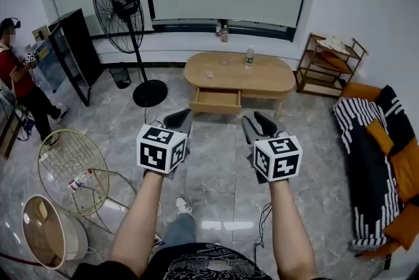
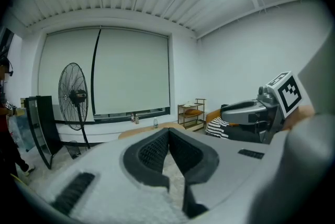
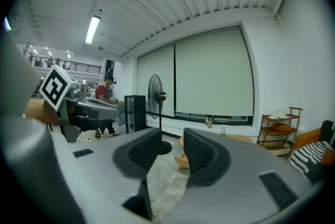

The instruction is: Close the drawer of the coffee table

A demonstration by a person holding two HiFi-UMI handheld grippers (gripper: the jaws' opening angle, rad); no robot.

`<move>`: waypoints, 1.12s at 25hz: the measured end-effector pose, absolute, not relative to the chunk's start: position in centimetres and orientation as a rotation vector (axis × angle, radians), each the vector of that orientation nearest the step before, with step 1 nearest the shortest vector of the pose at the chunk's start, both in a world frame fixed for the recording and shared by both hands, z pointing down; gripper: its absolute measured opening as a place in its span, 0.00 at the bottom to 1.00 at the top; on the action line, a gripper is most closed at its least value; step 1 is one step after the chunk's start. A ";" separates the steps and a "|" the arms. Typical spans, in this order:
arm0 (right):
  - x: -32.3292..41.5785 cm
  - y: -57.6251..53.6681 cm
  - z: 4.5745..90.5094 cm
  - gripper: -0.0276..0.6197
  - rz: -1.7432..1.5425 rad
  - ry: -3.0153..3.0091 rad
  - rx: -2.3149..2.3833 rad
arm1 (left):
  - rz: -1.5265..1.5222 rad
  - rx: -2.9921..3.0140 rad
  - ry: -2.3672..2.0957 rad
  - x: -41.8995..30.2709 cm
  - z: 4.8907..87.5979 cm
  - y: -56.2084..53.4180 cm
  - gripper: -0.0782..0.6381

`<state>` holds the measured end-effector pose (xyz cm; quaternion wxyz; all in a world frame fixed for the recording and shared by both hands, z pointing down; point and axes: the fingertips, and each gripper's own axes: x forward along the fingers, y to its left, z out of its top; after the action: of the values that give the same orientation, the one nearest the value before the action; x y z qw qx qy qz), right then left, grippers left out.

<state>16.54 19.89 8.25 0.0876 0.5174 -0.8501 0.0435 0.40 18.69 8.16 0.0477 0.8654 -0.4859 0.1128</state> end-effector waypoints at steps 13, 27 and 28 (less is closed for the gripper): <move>13.3 6.7 9.7 0.42 0.161 -2.500 1.567 | 0.331 2.640 -1.432 -2.7 10.0 5.2 0.12; 8.6 -6.3 10.3 0.52 0.213 -2.430 1.630 | 0.390 2.661 -1.322 -7.0 11.2 -9.0 0.12; 8.4 -6.8 10.3 0.52 0.215 -2.425 1.635 | 0.386 2.662 -1.318 -7.2 11.3 -9.5 0.12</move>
<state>8.42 -6.83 10.33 0.1044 0.5545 -0.8224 0.0730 -7.23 -9.50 11.26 0.0732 0.8863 -0.4388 0.1287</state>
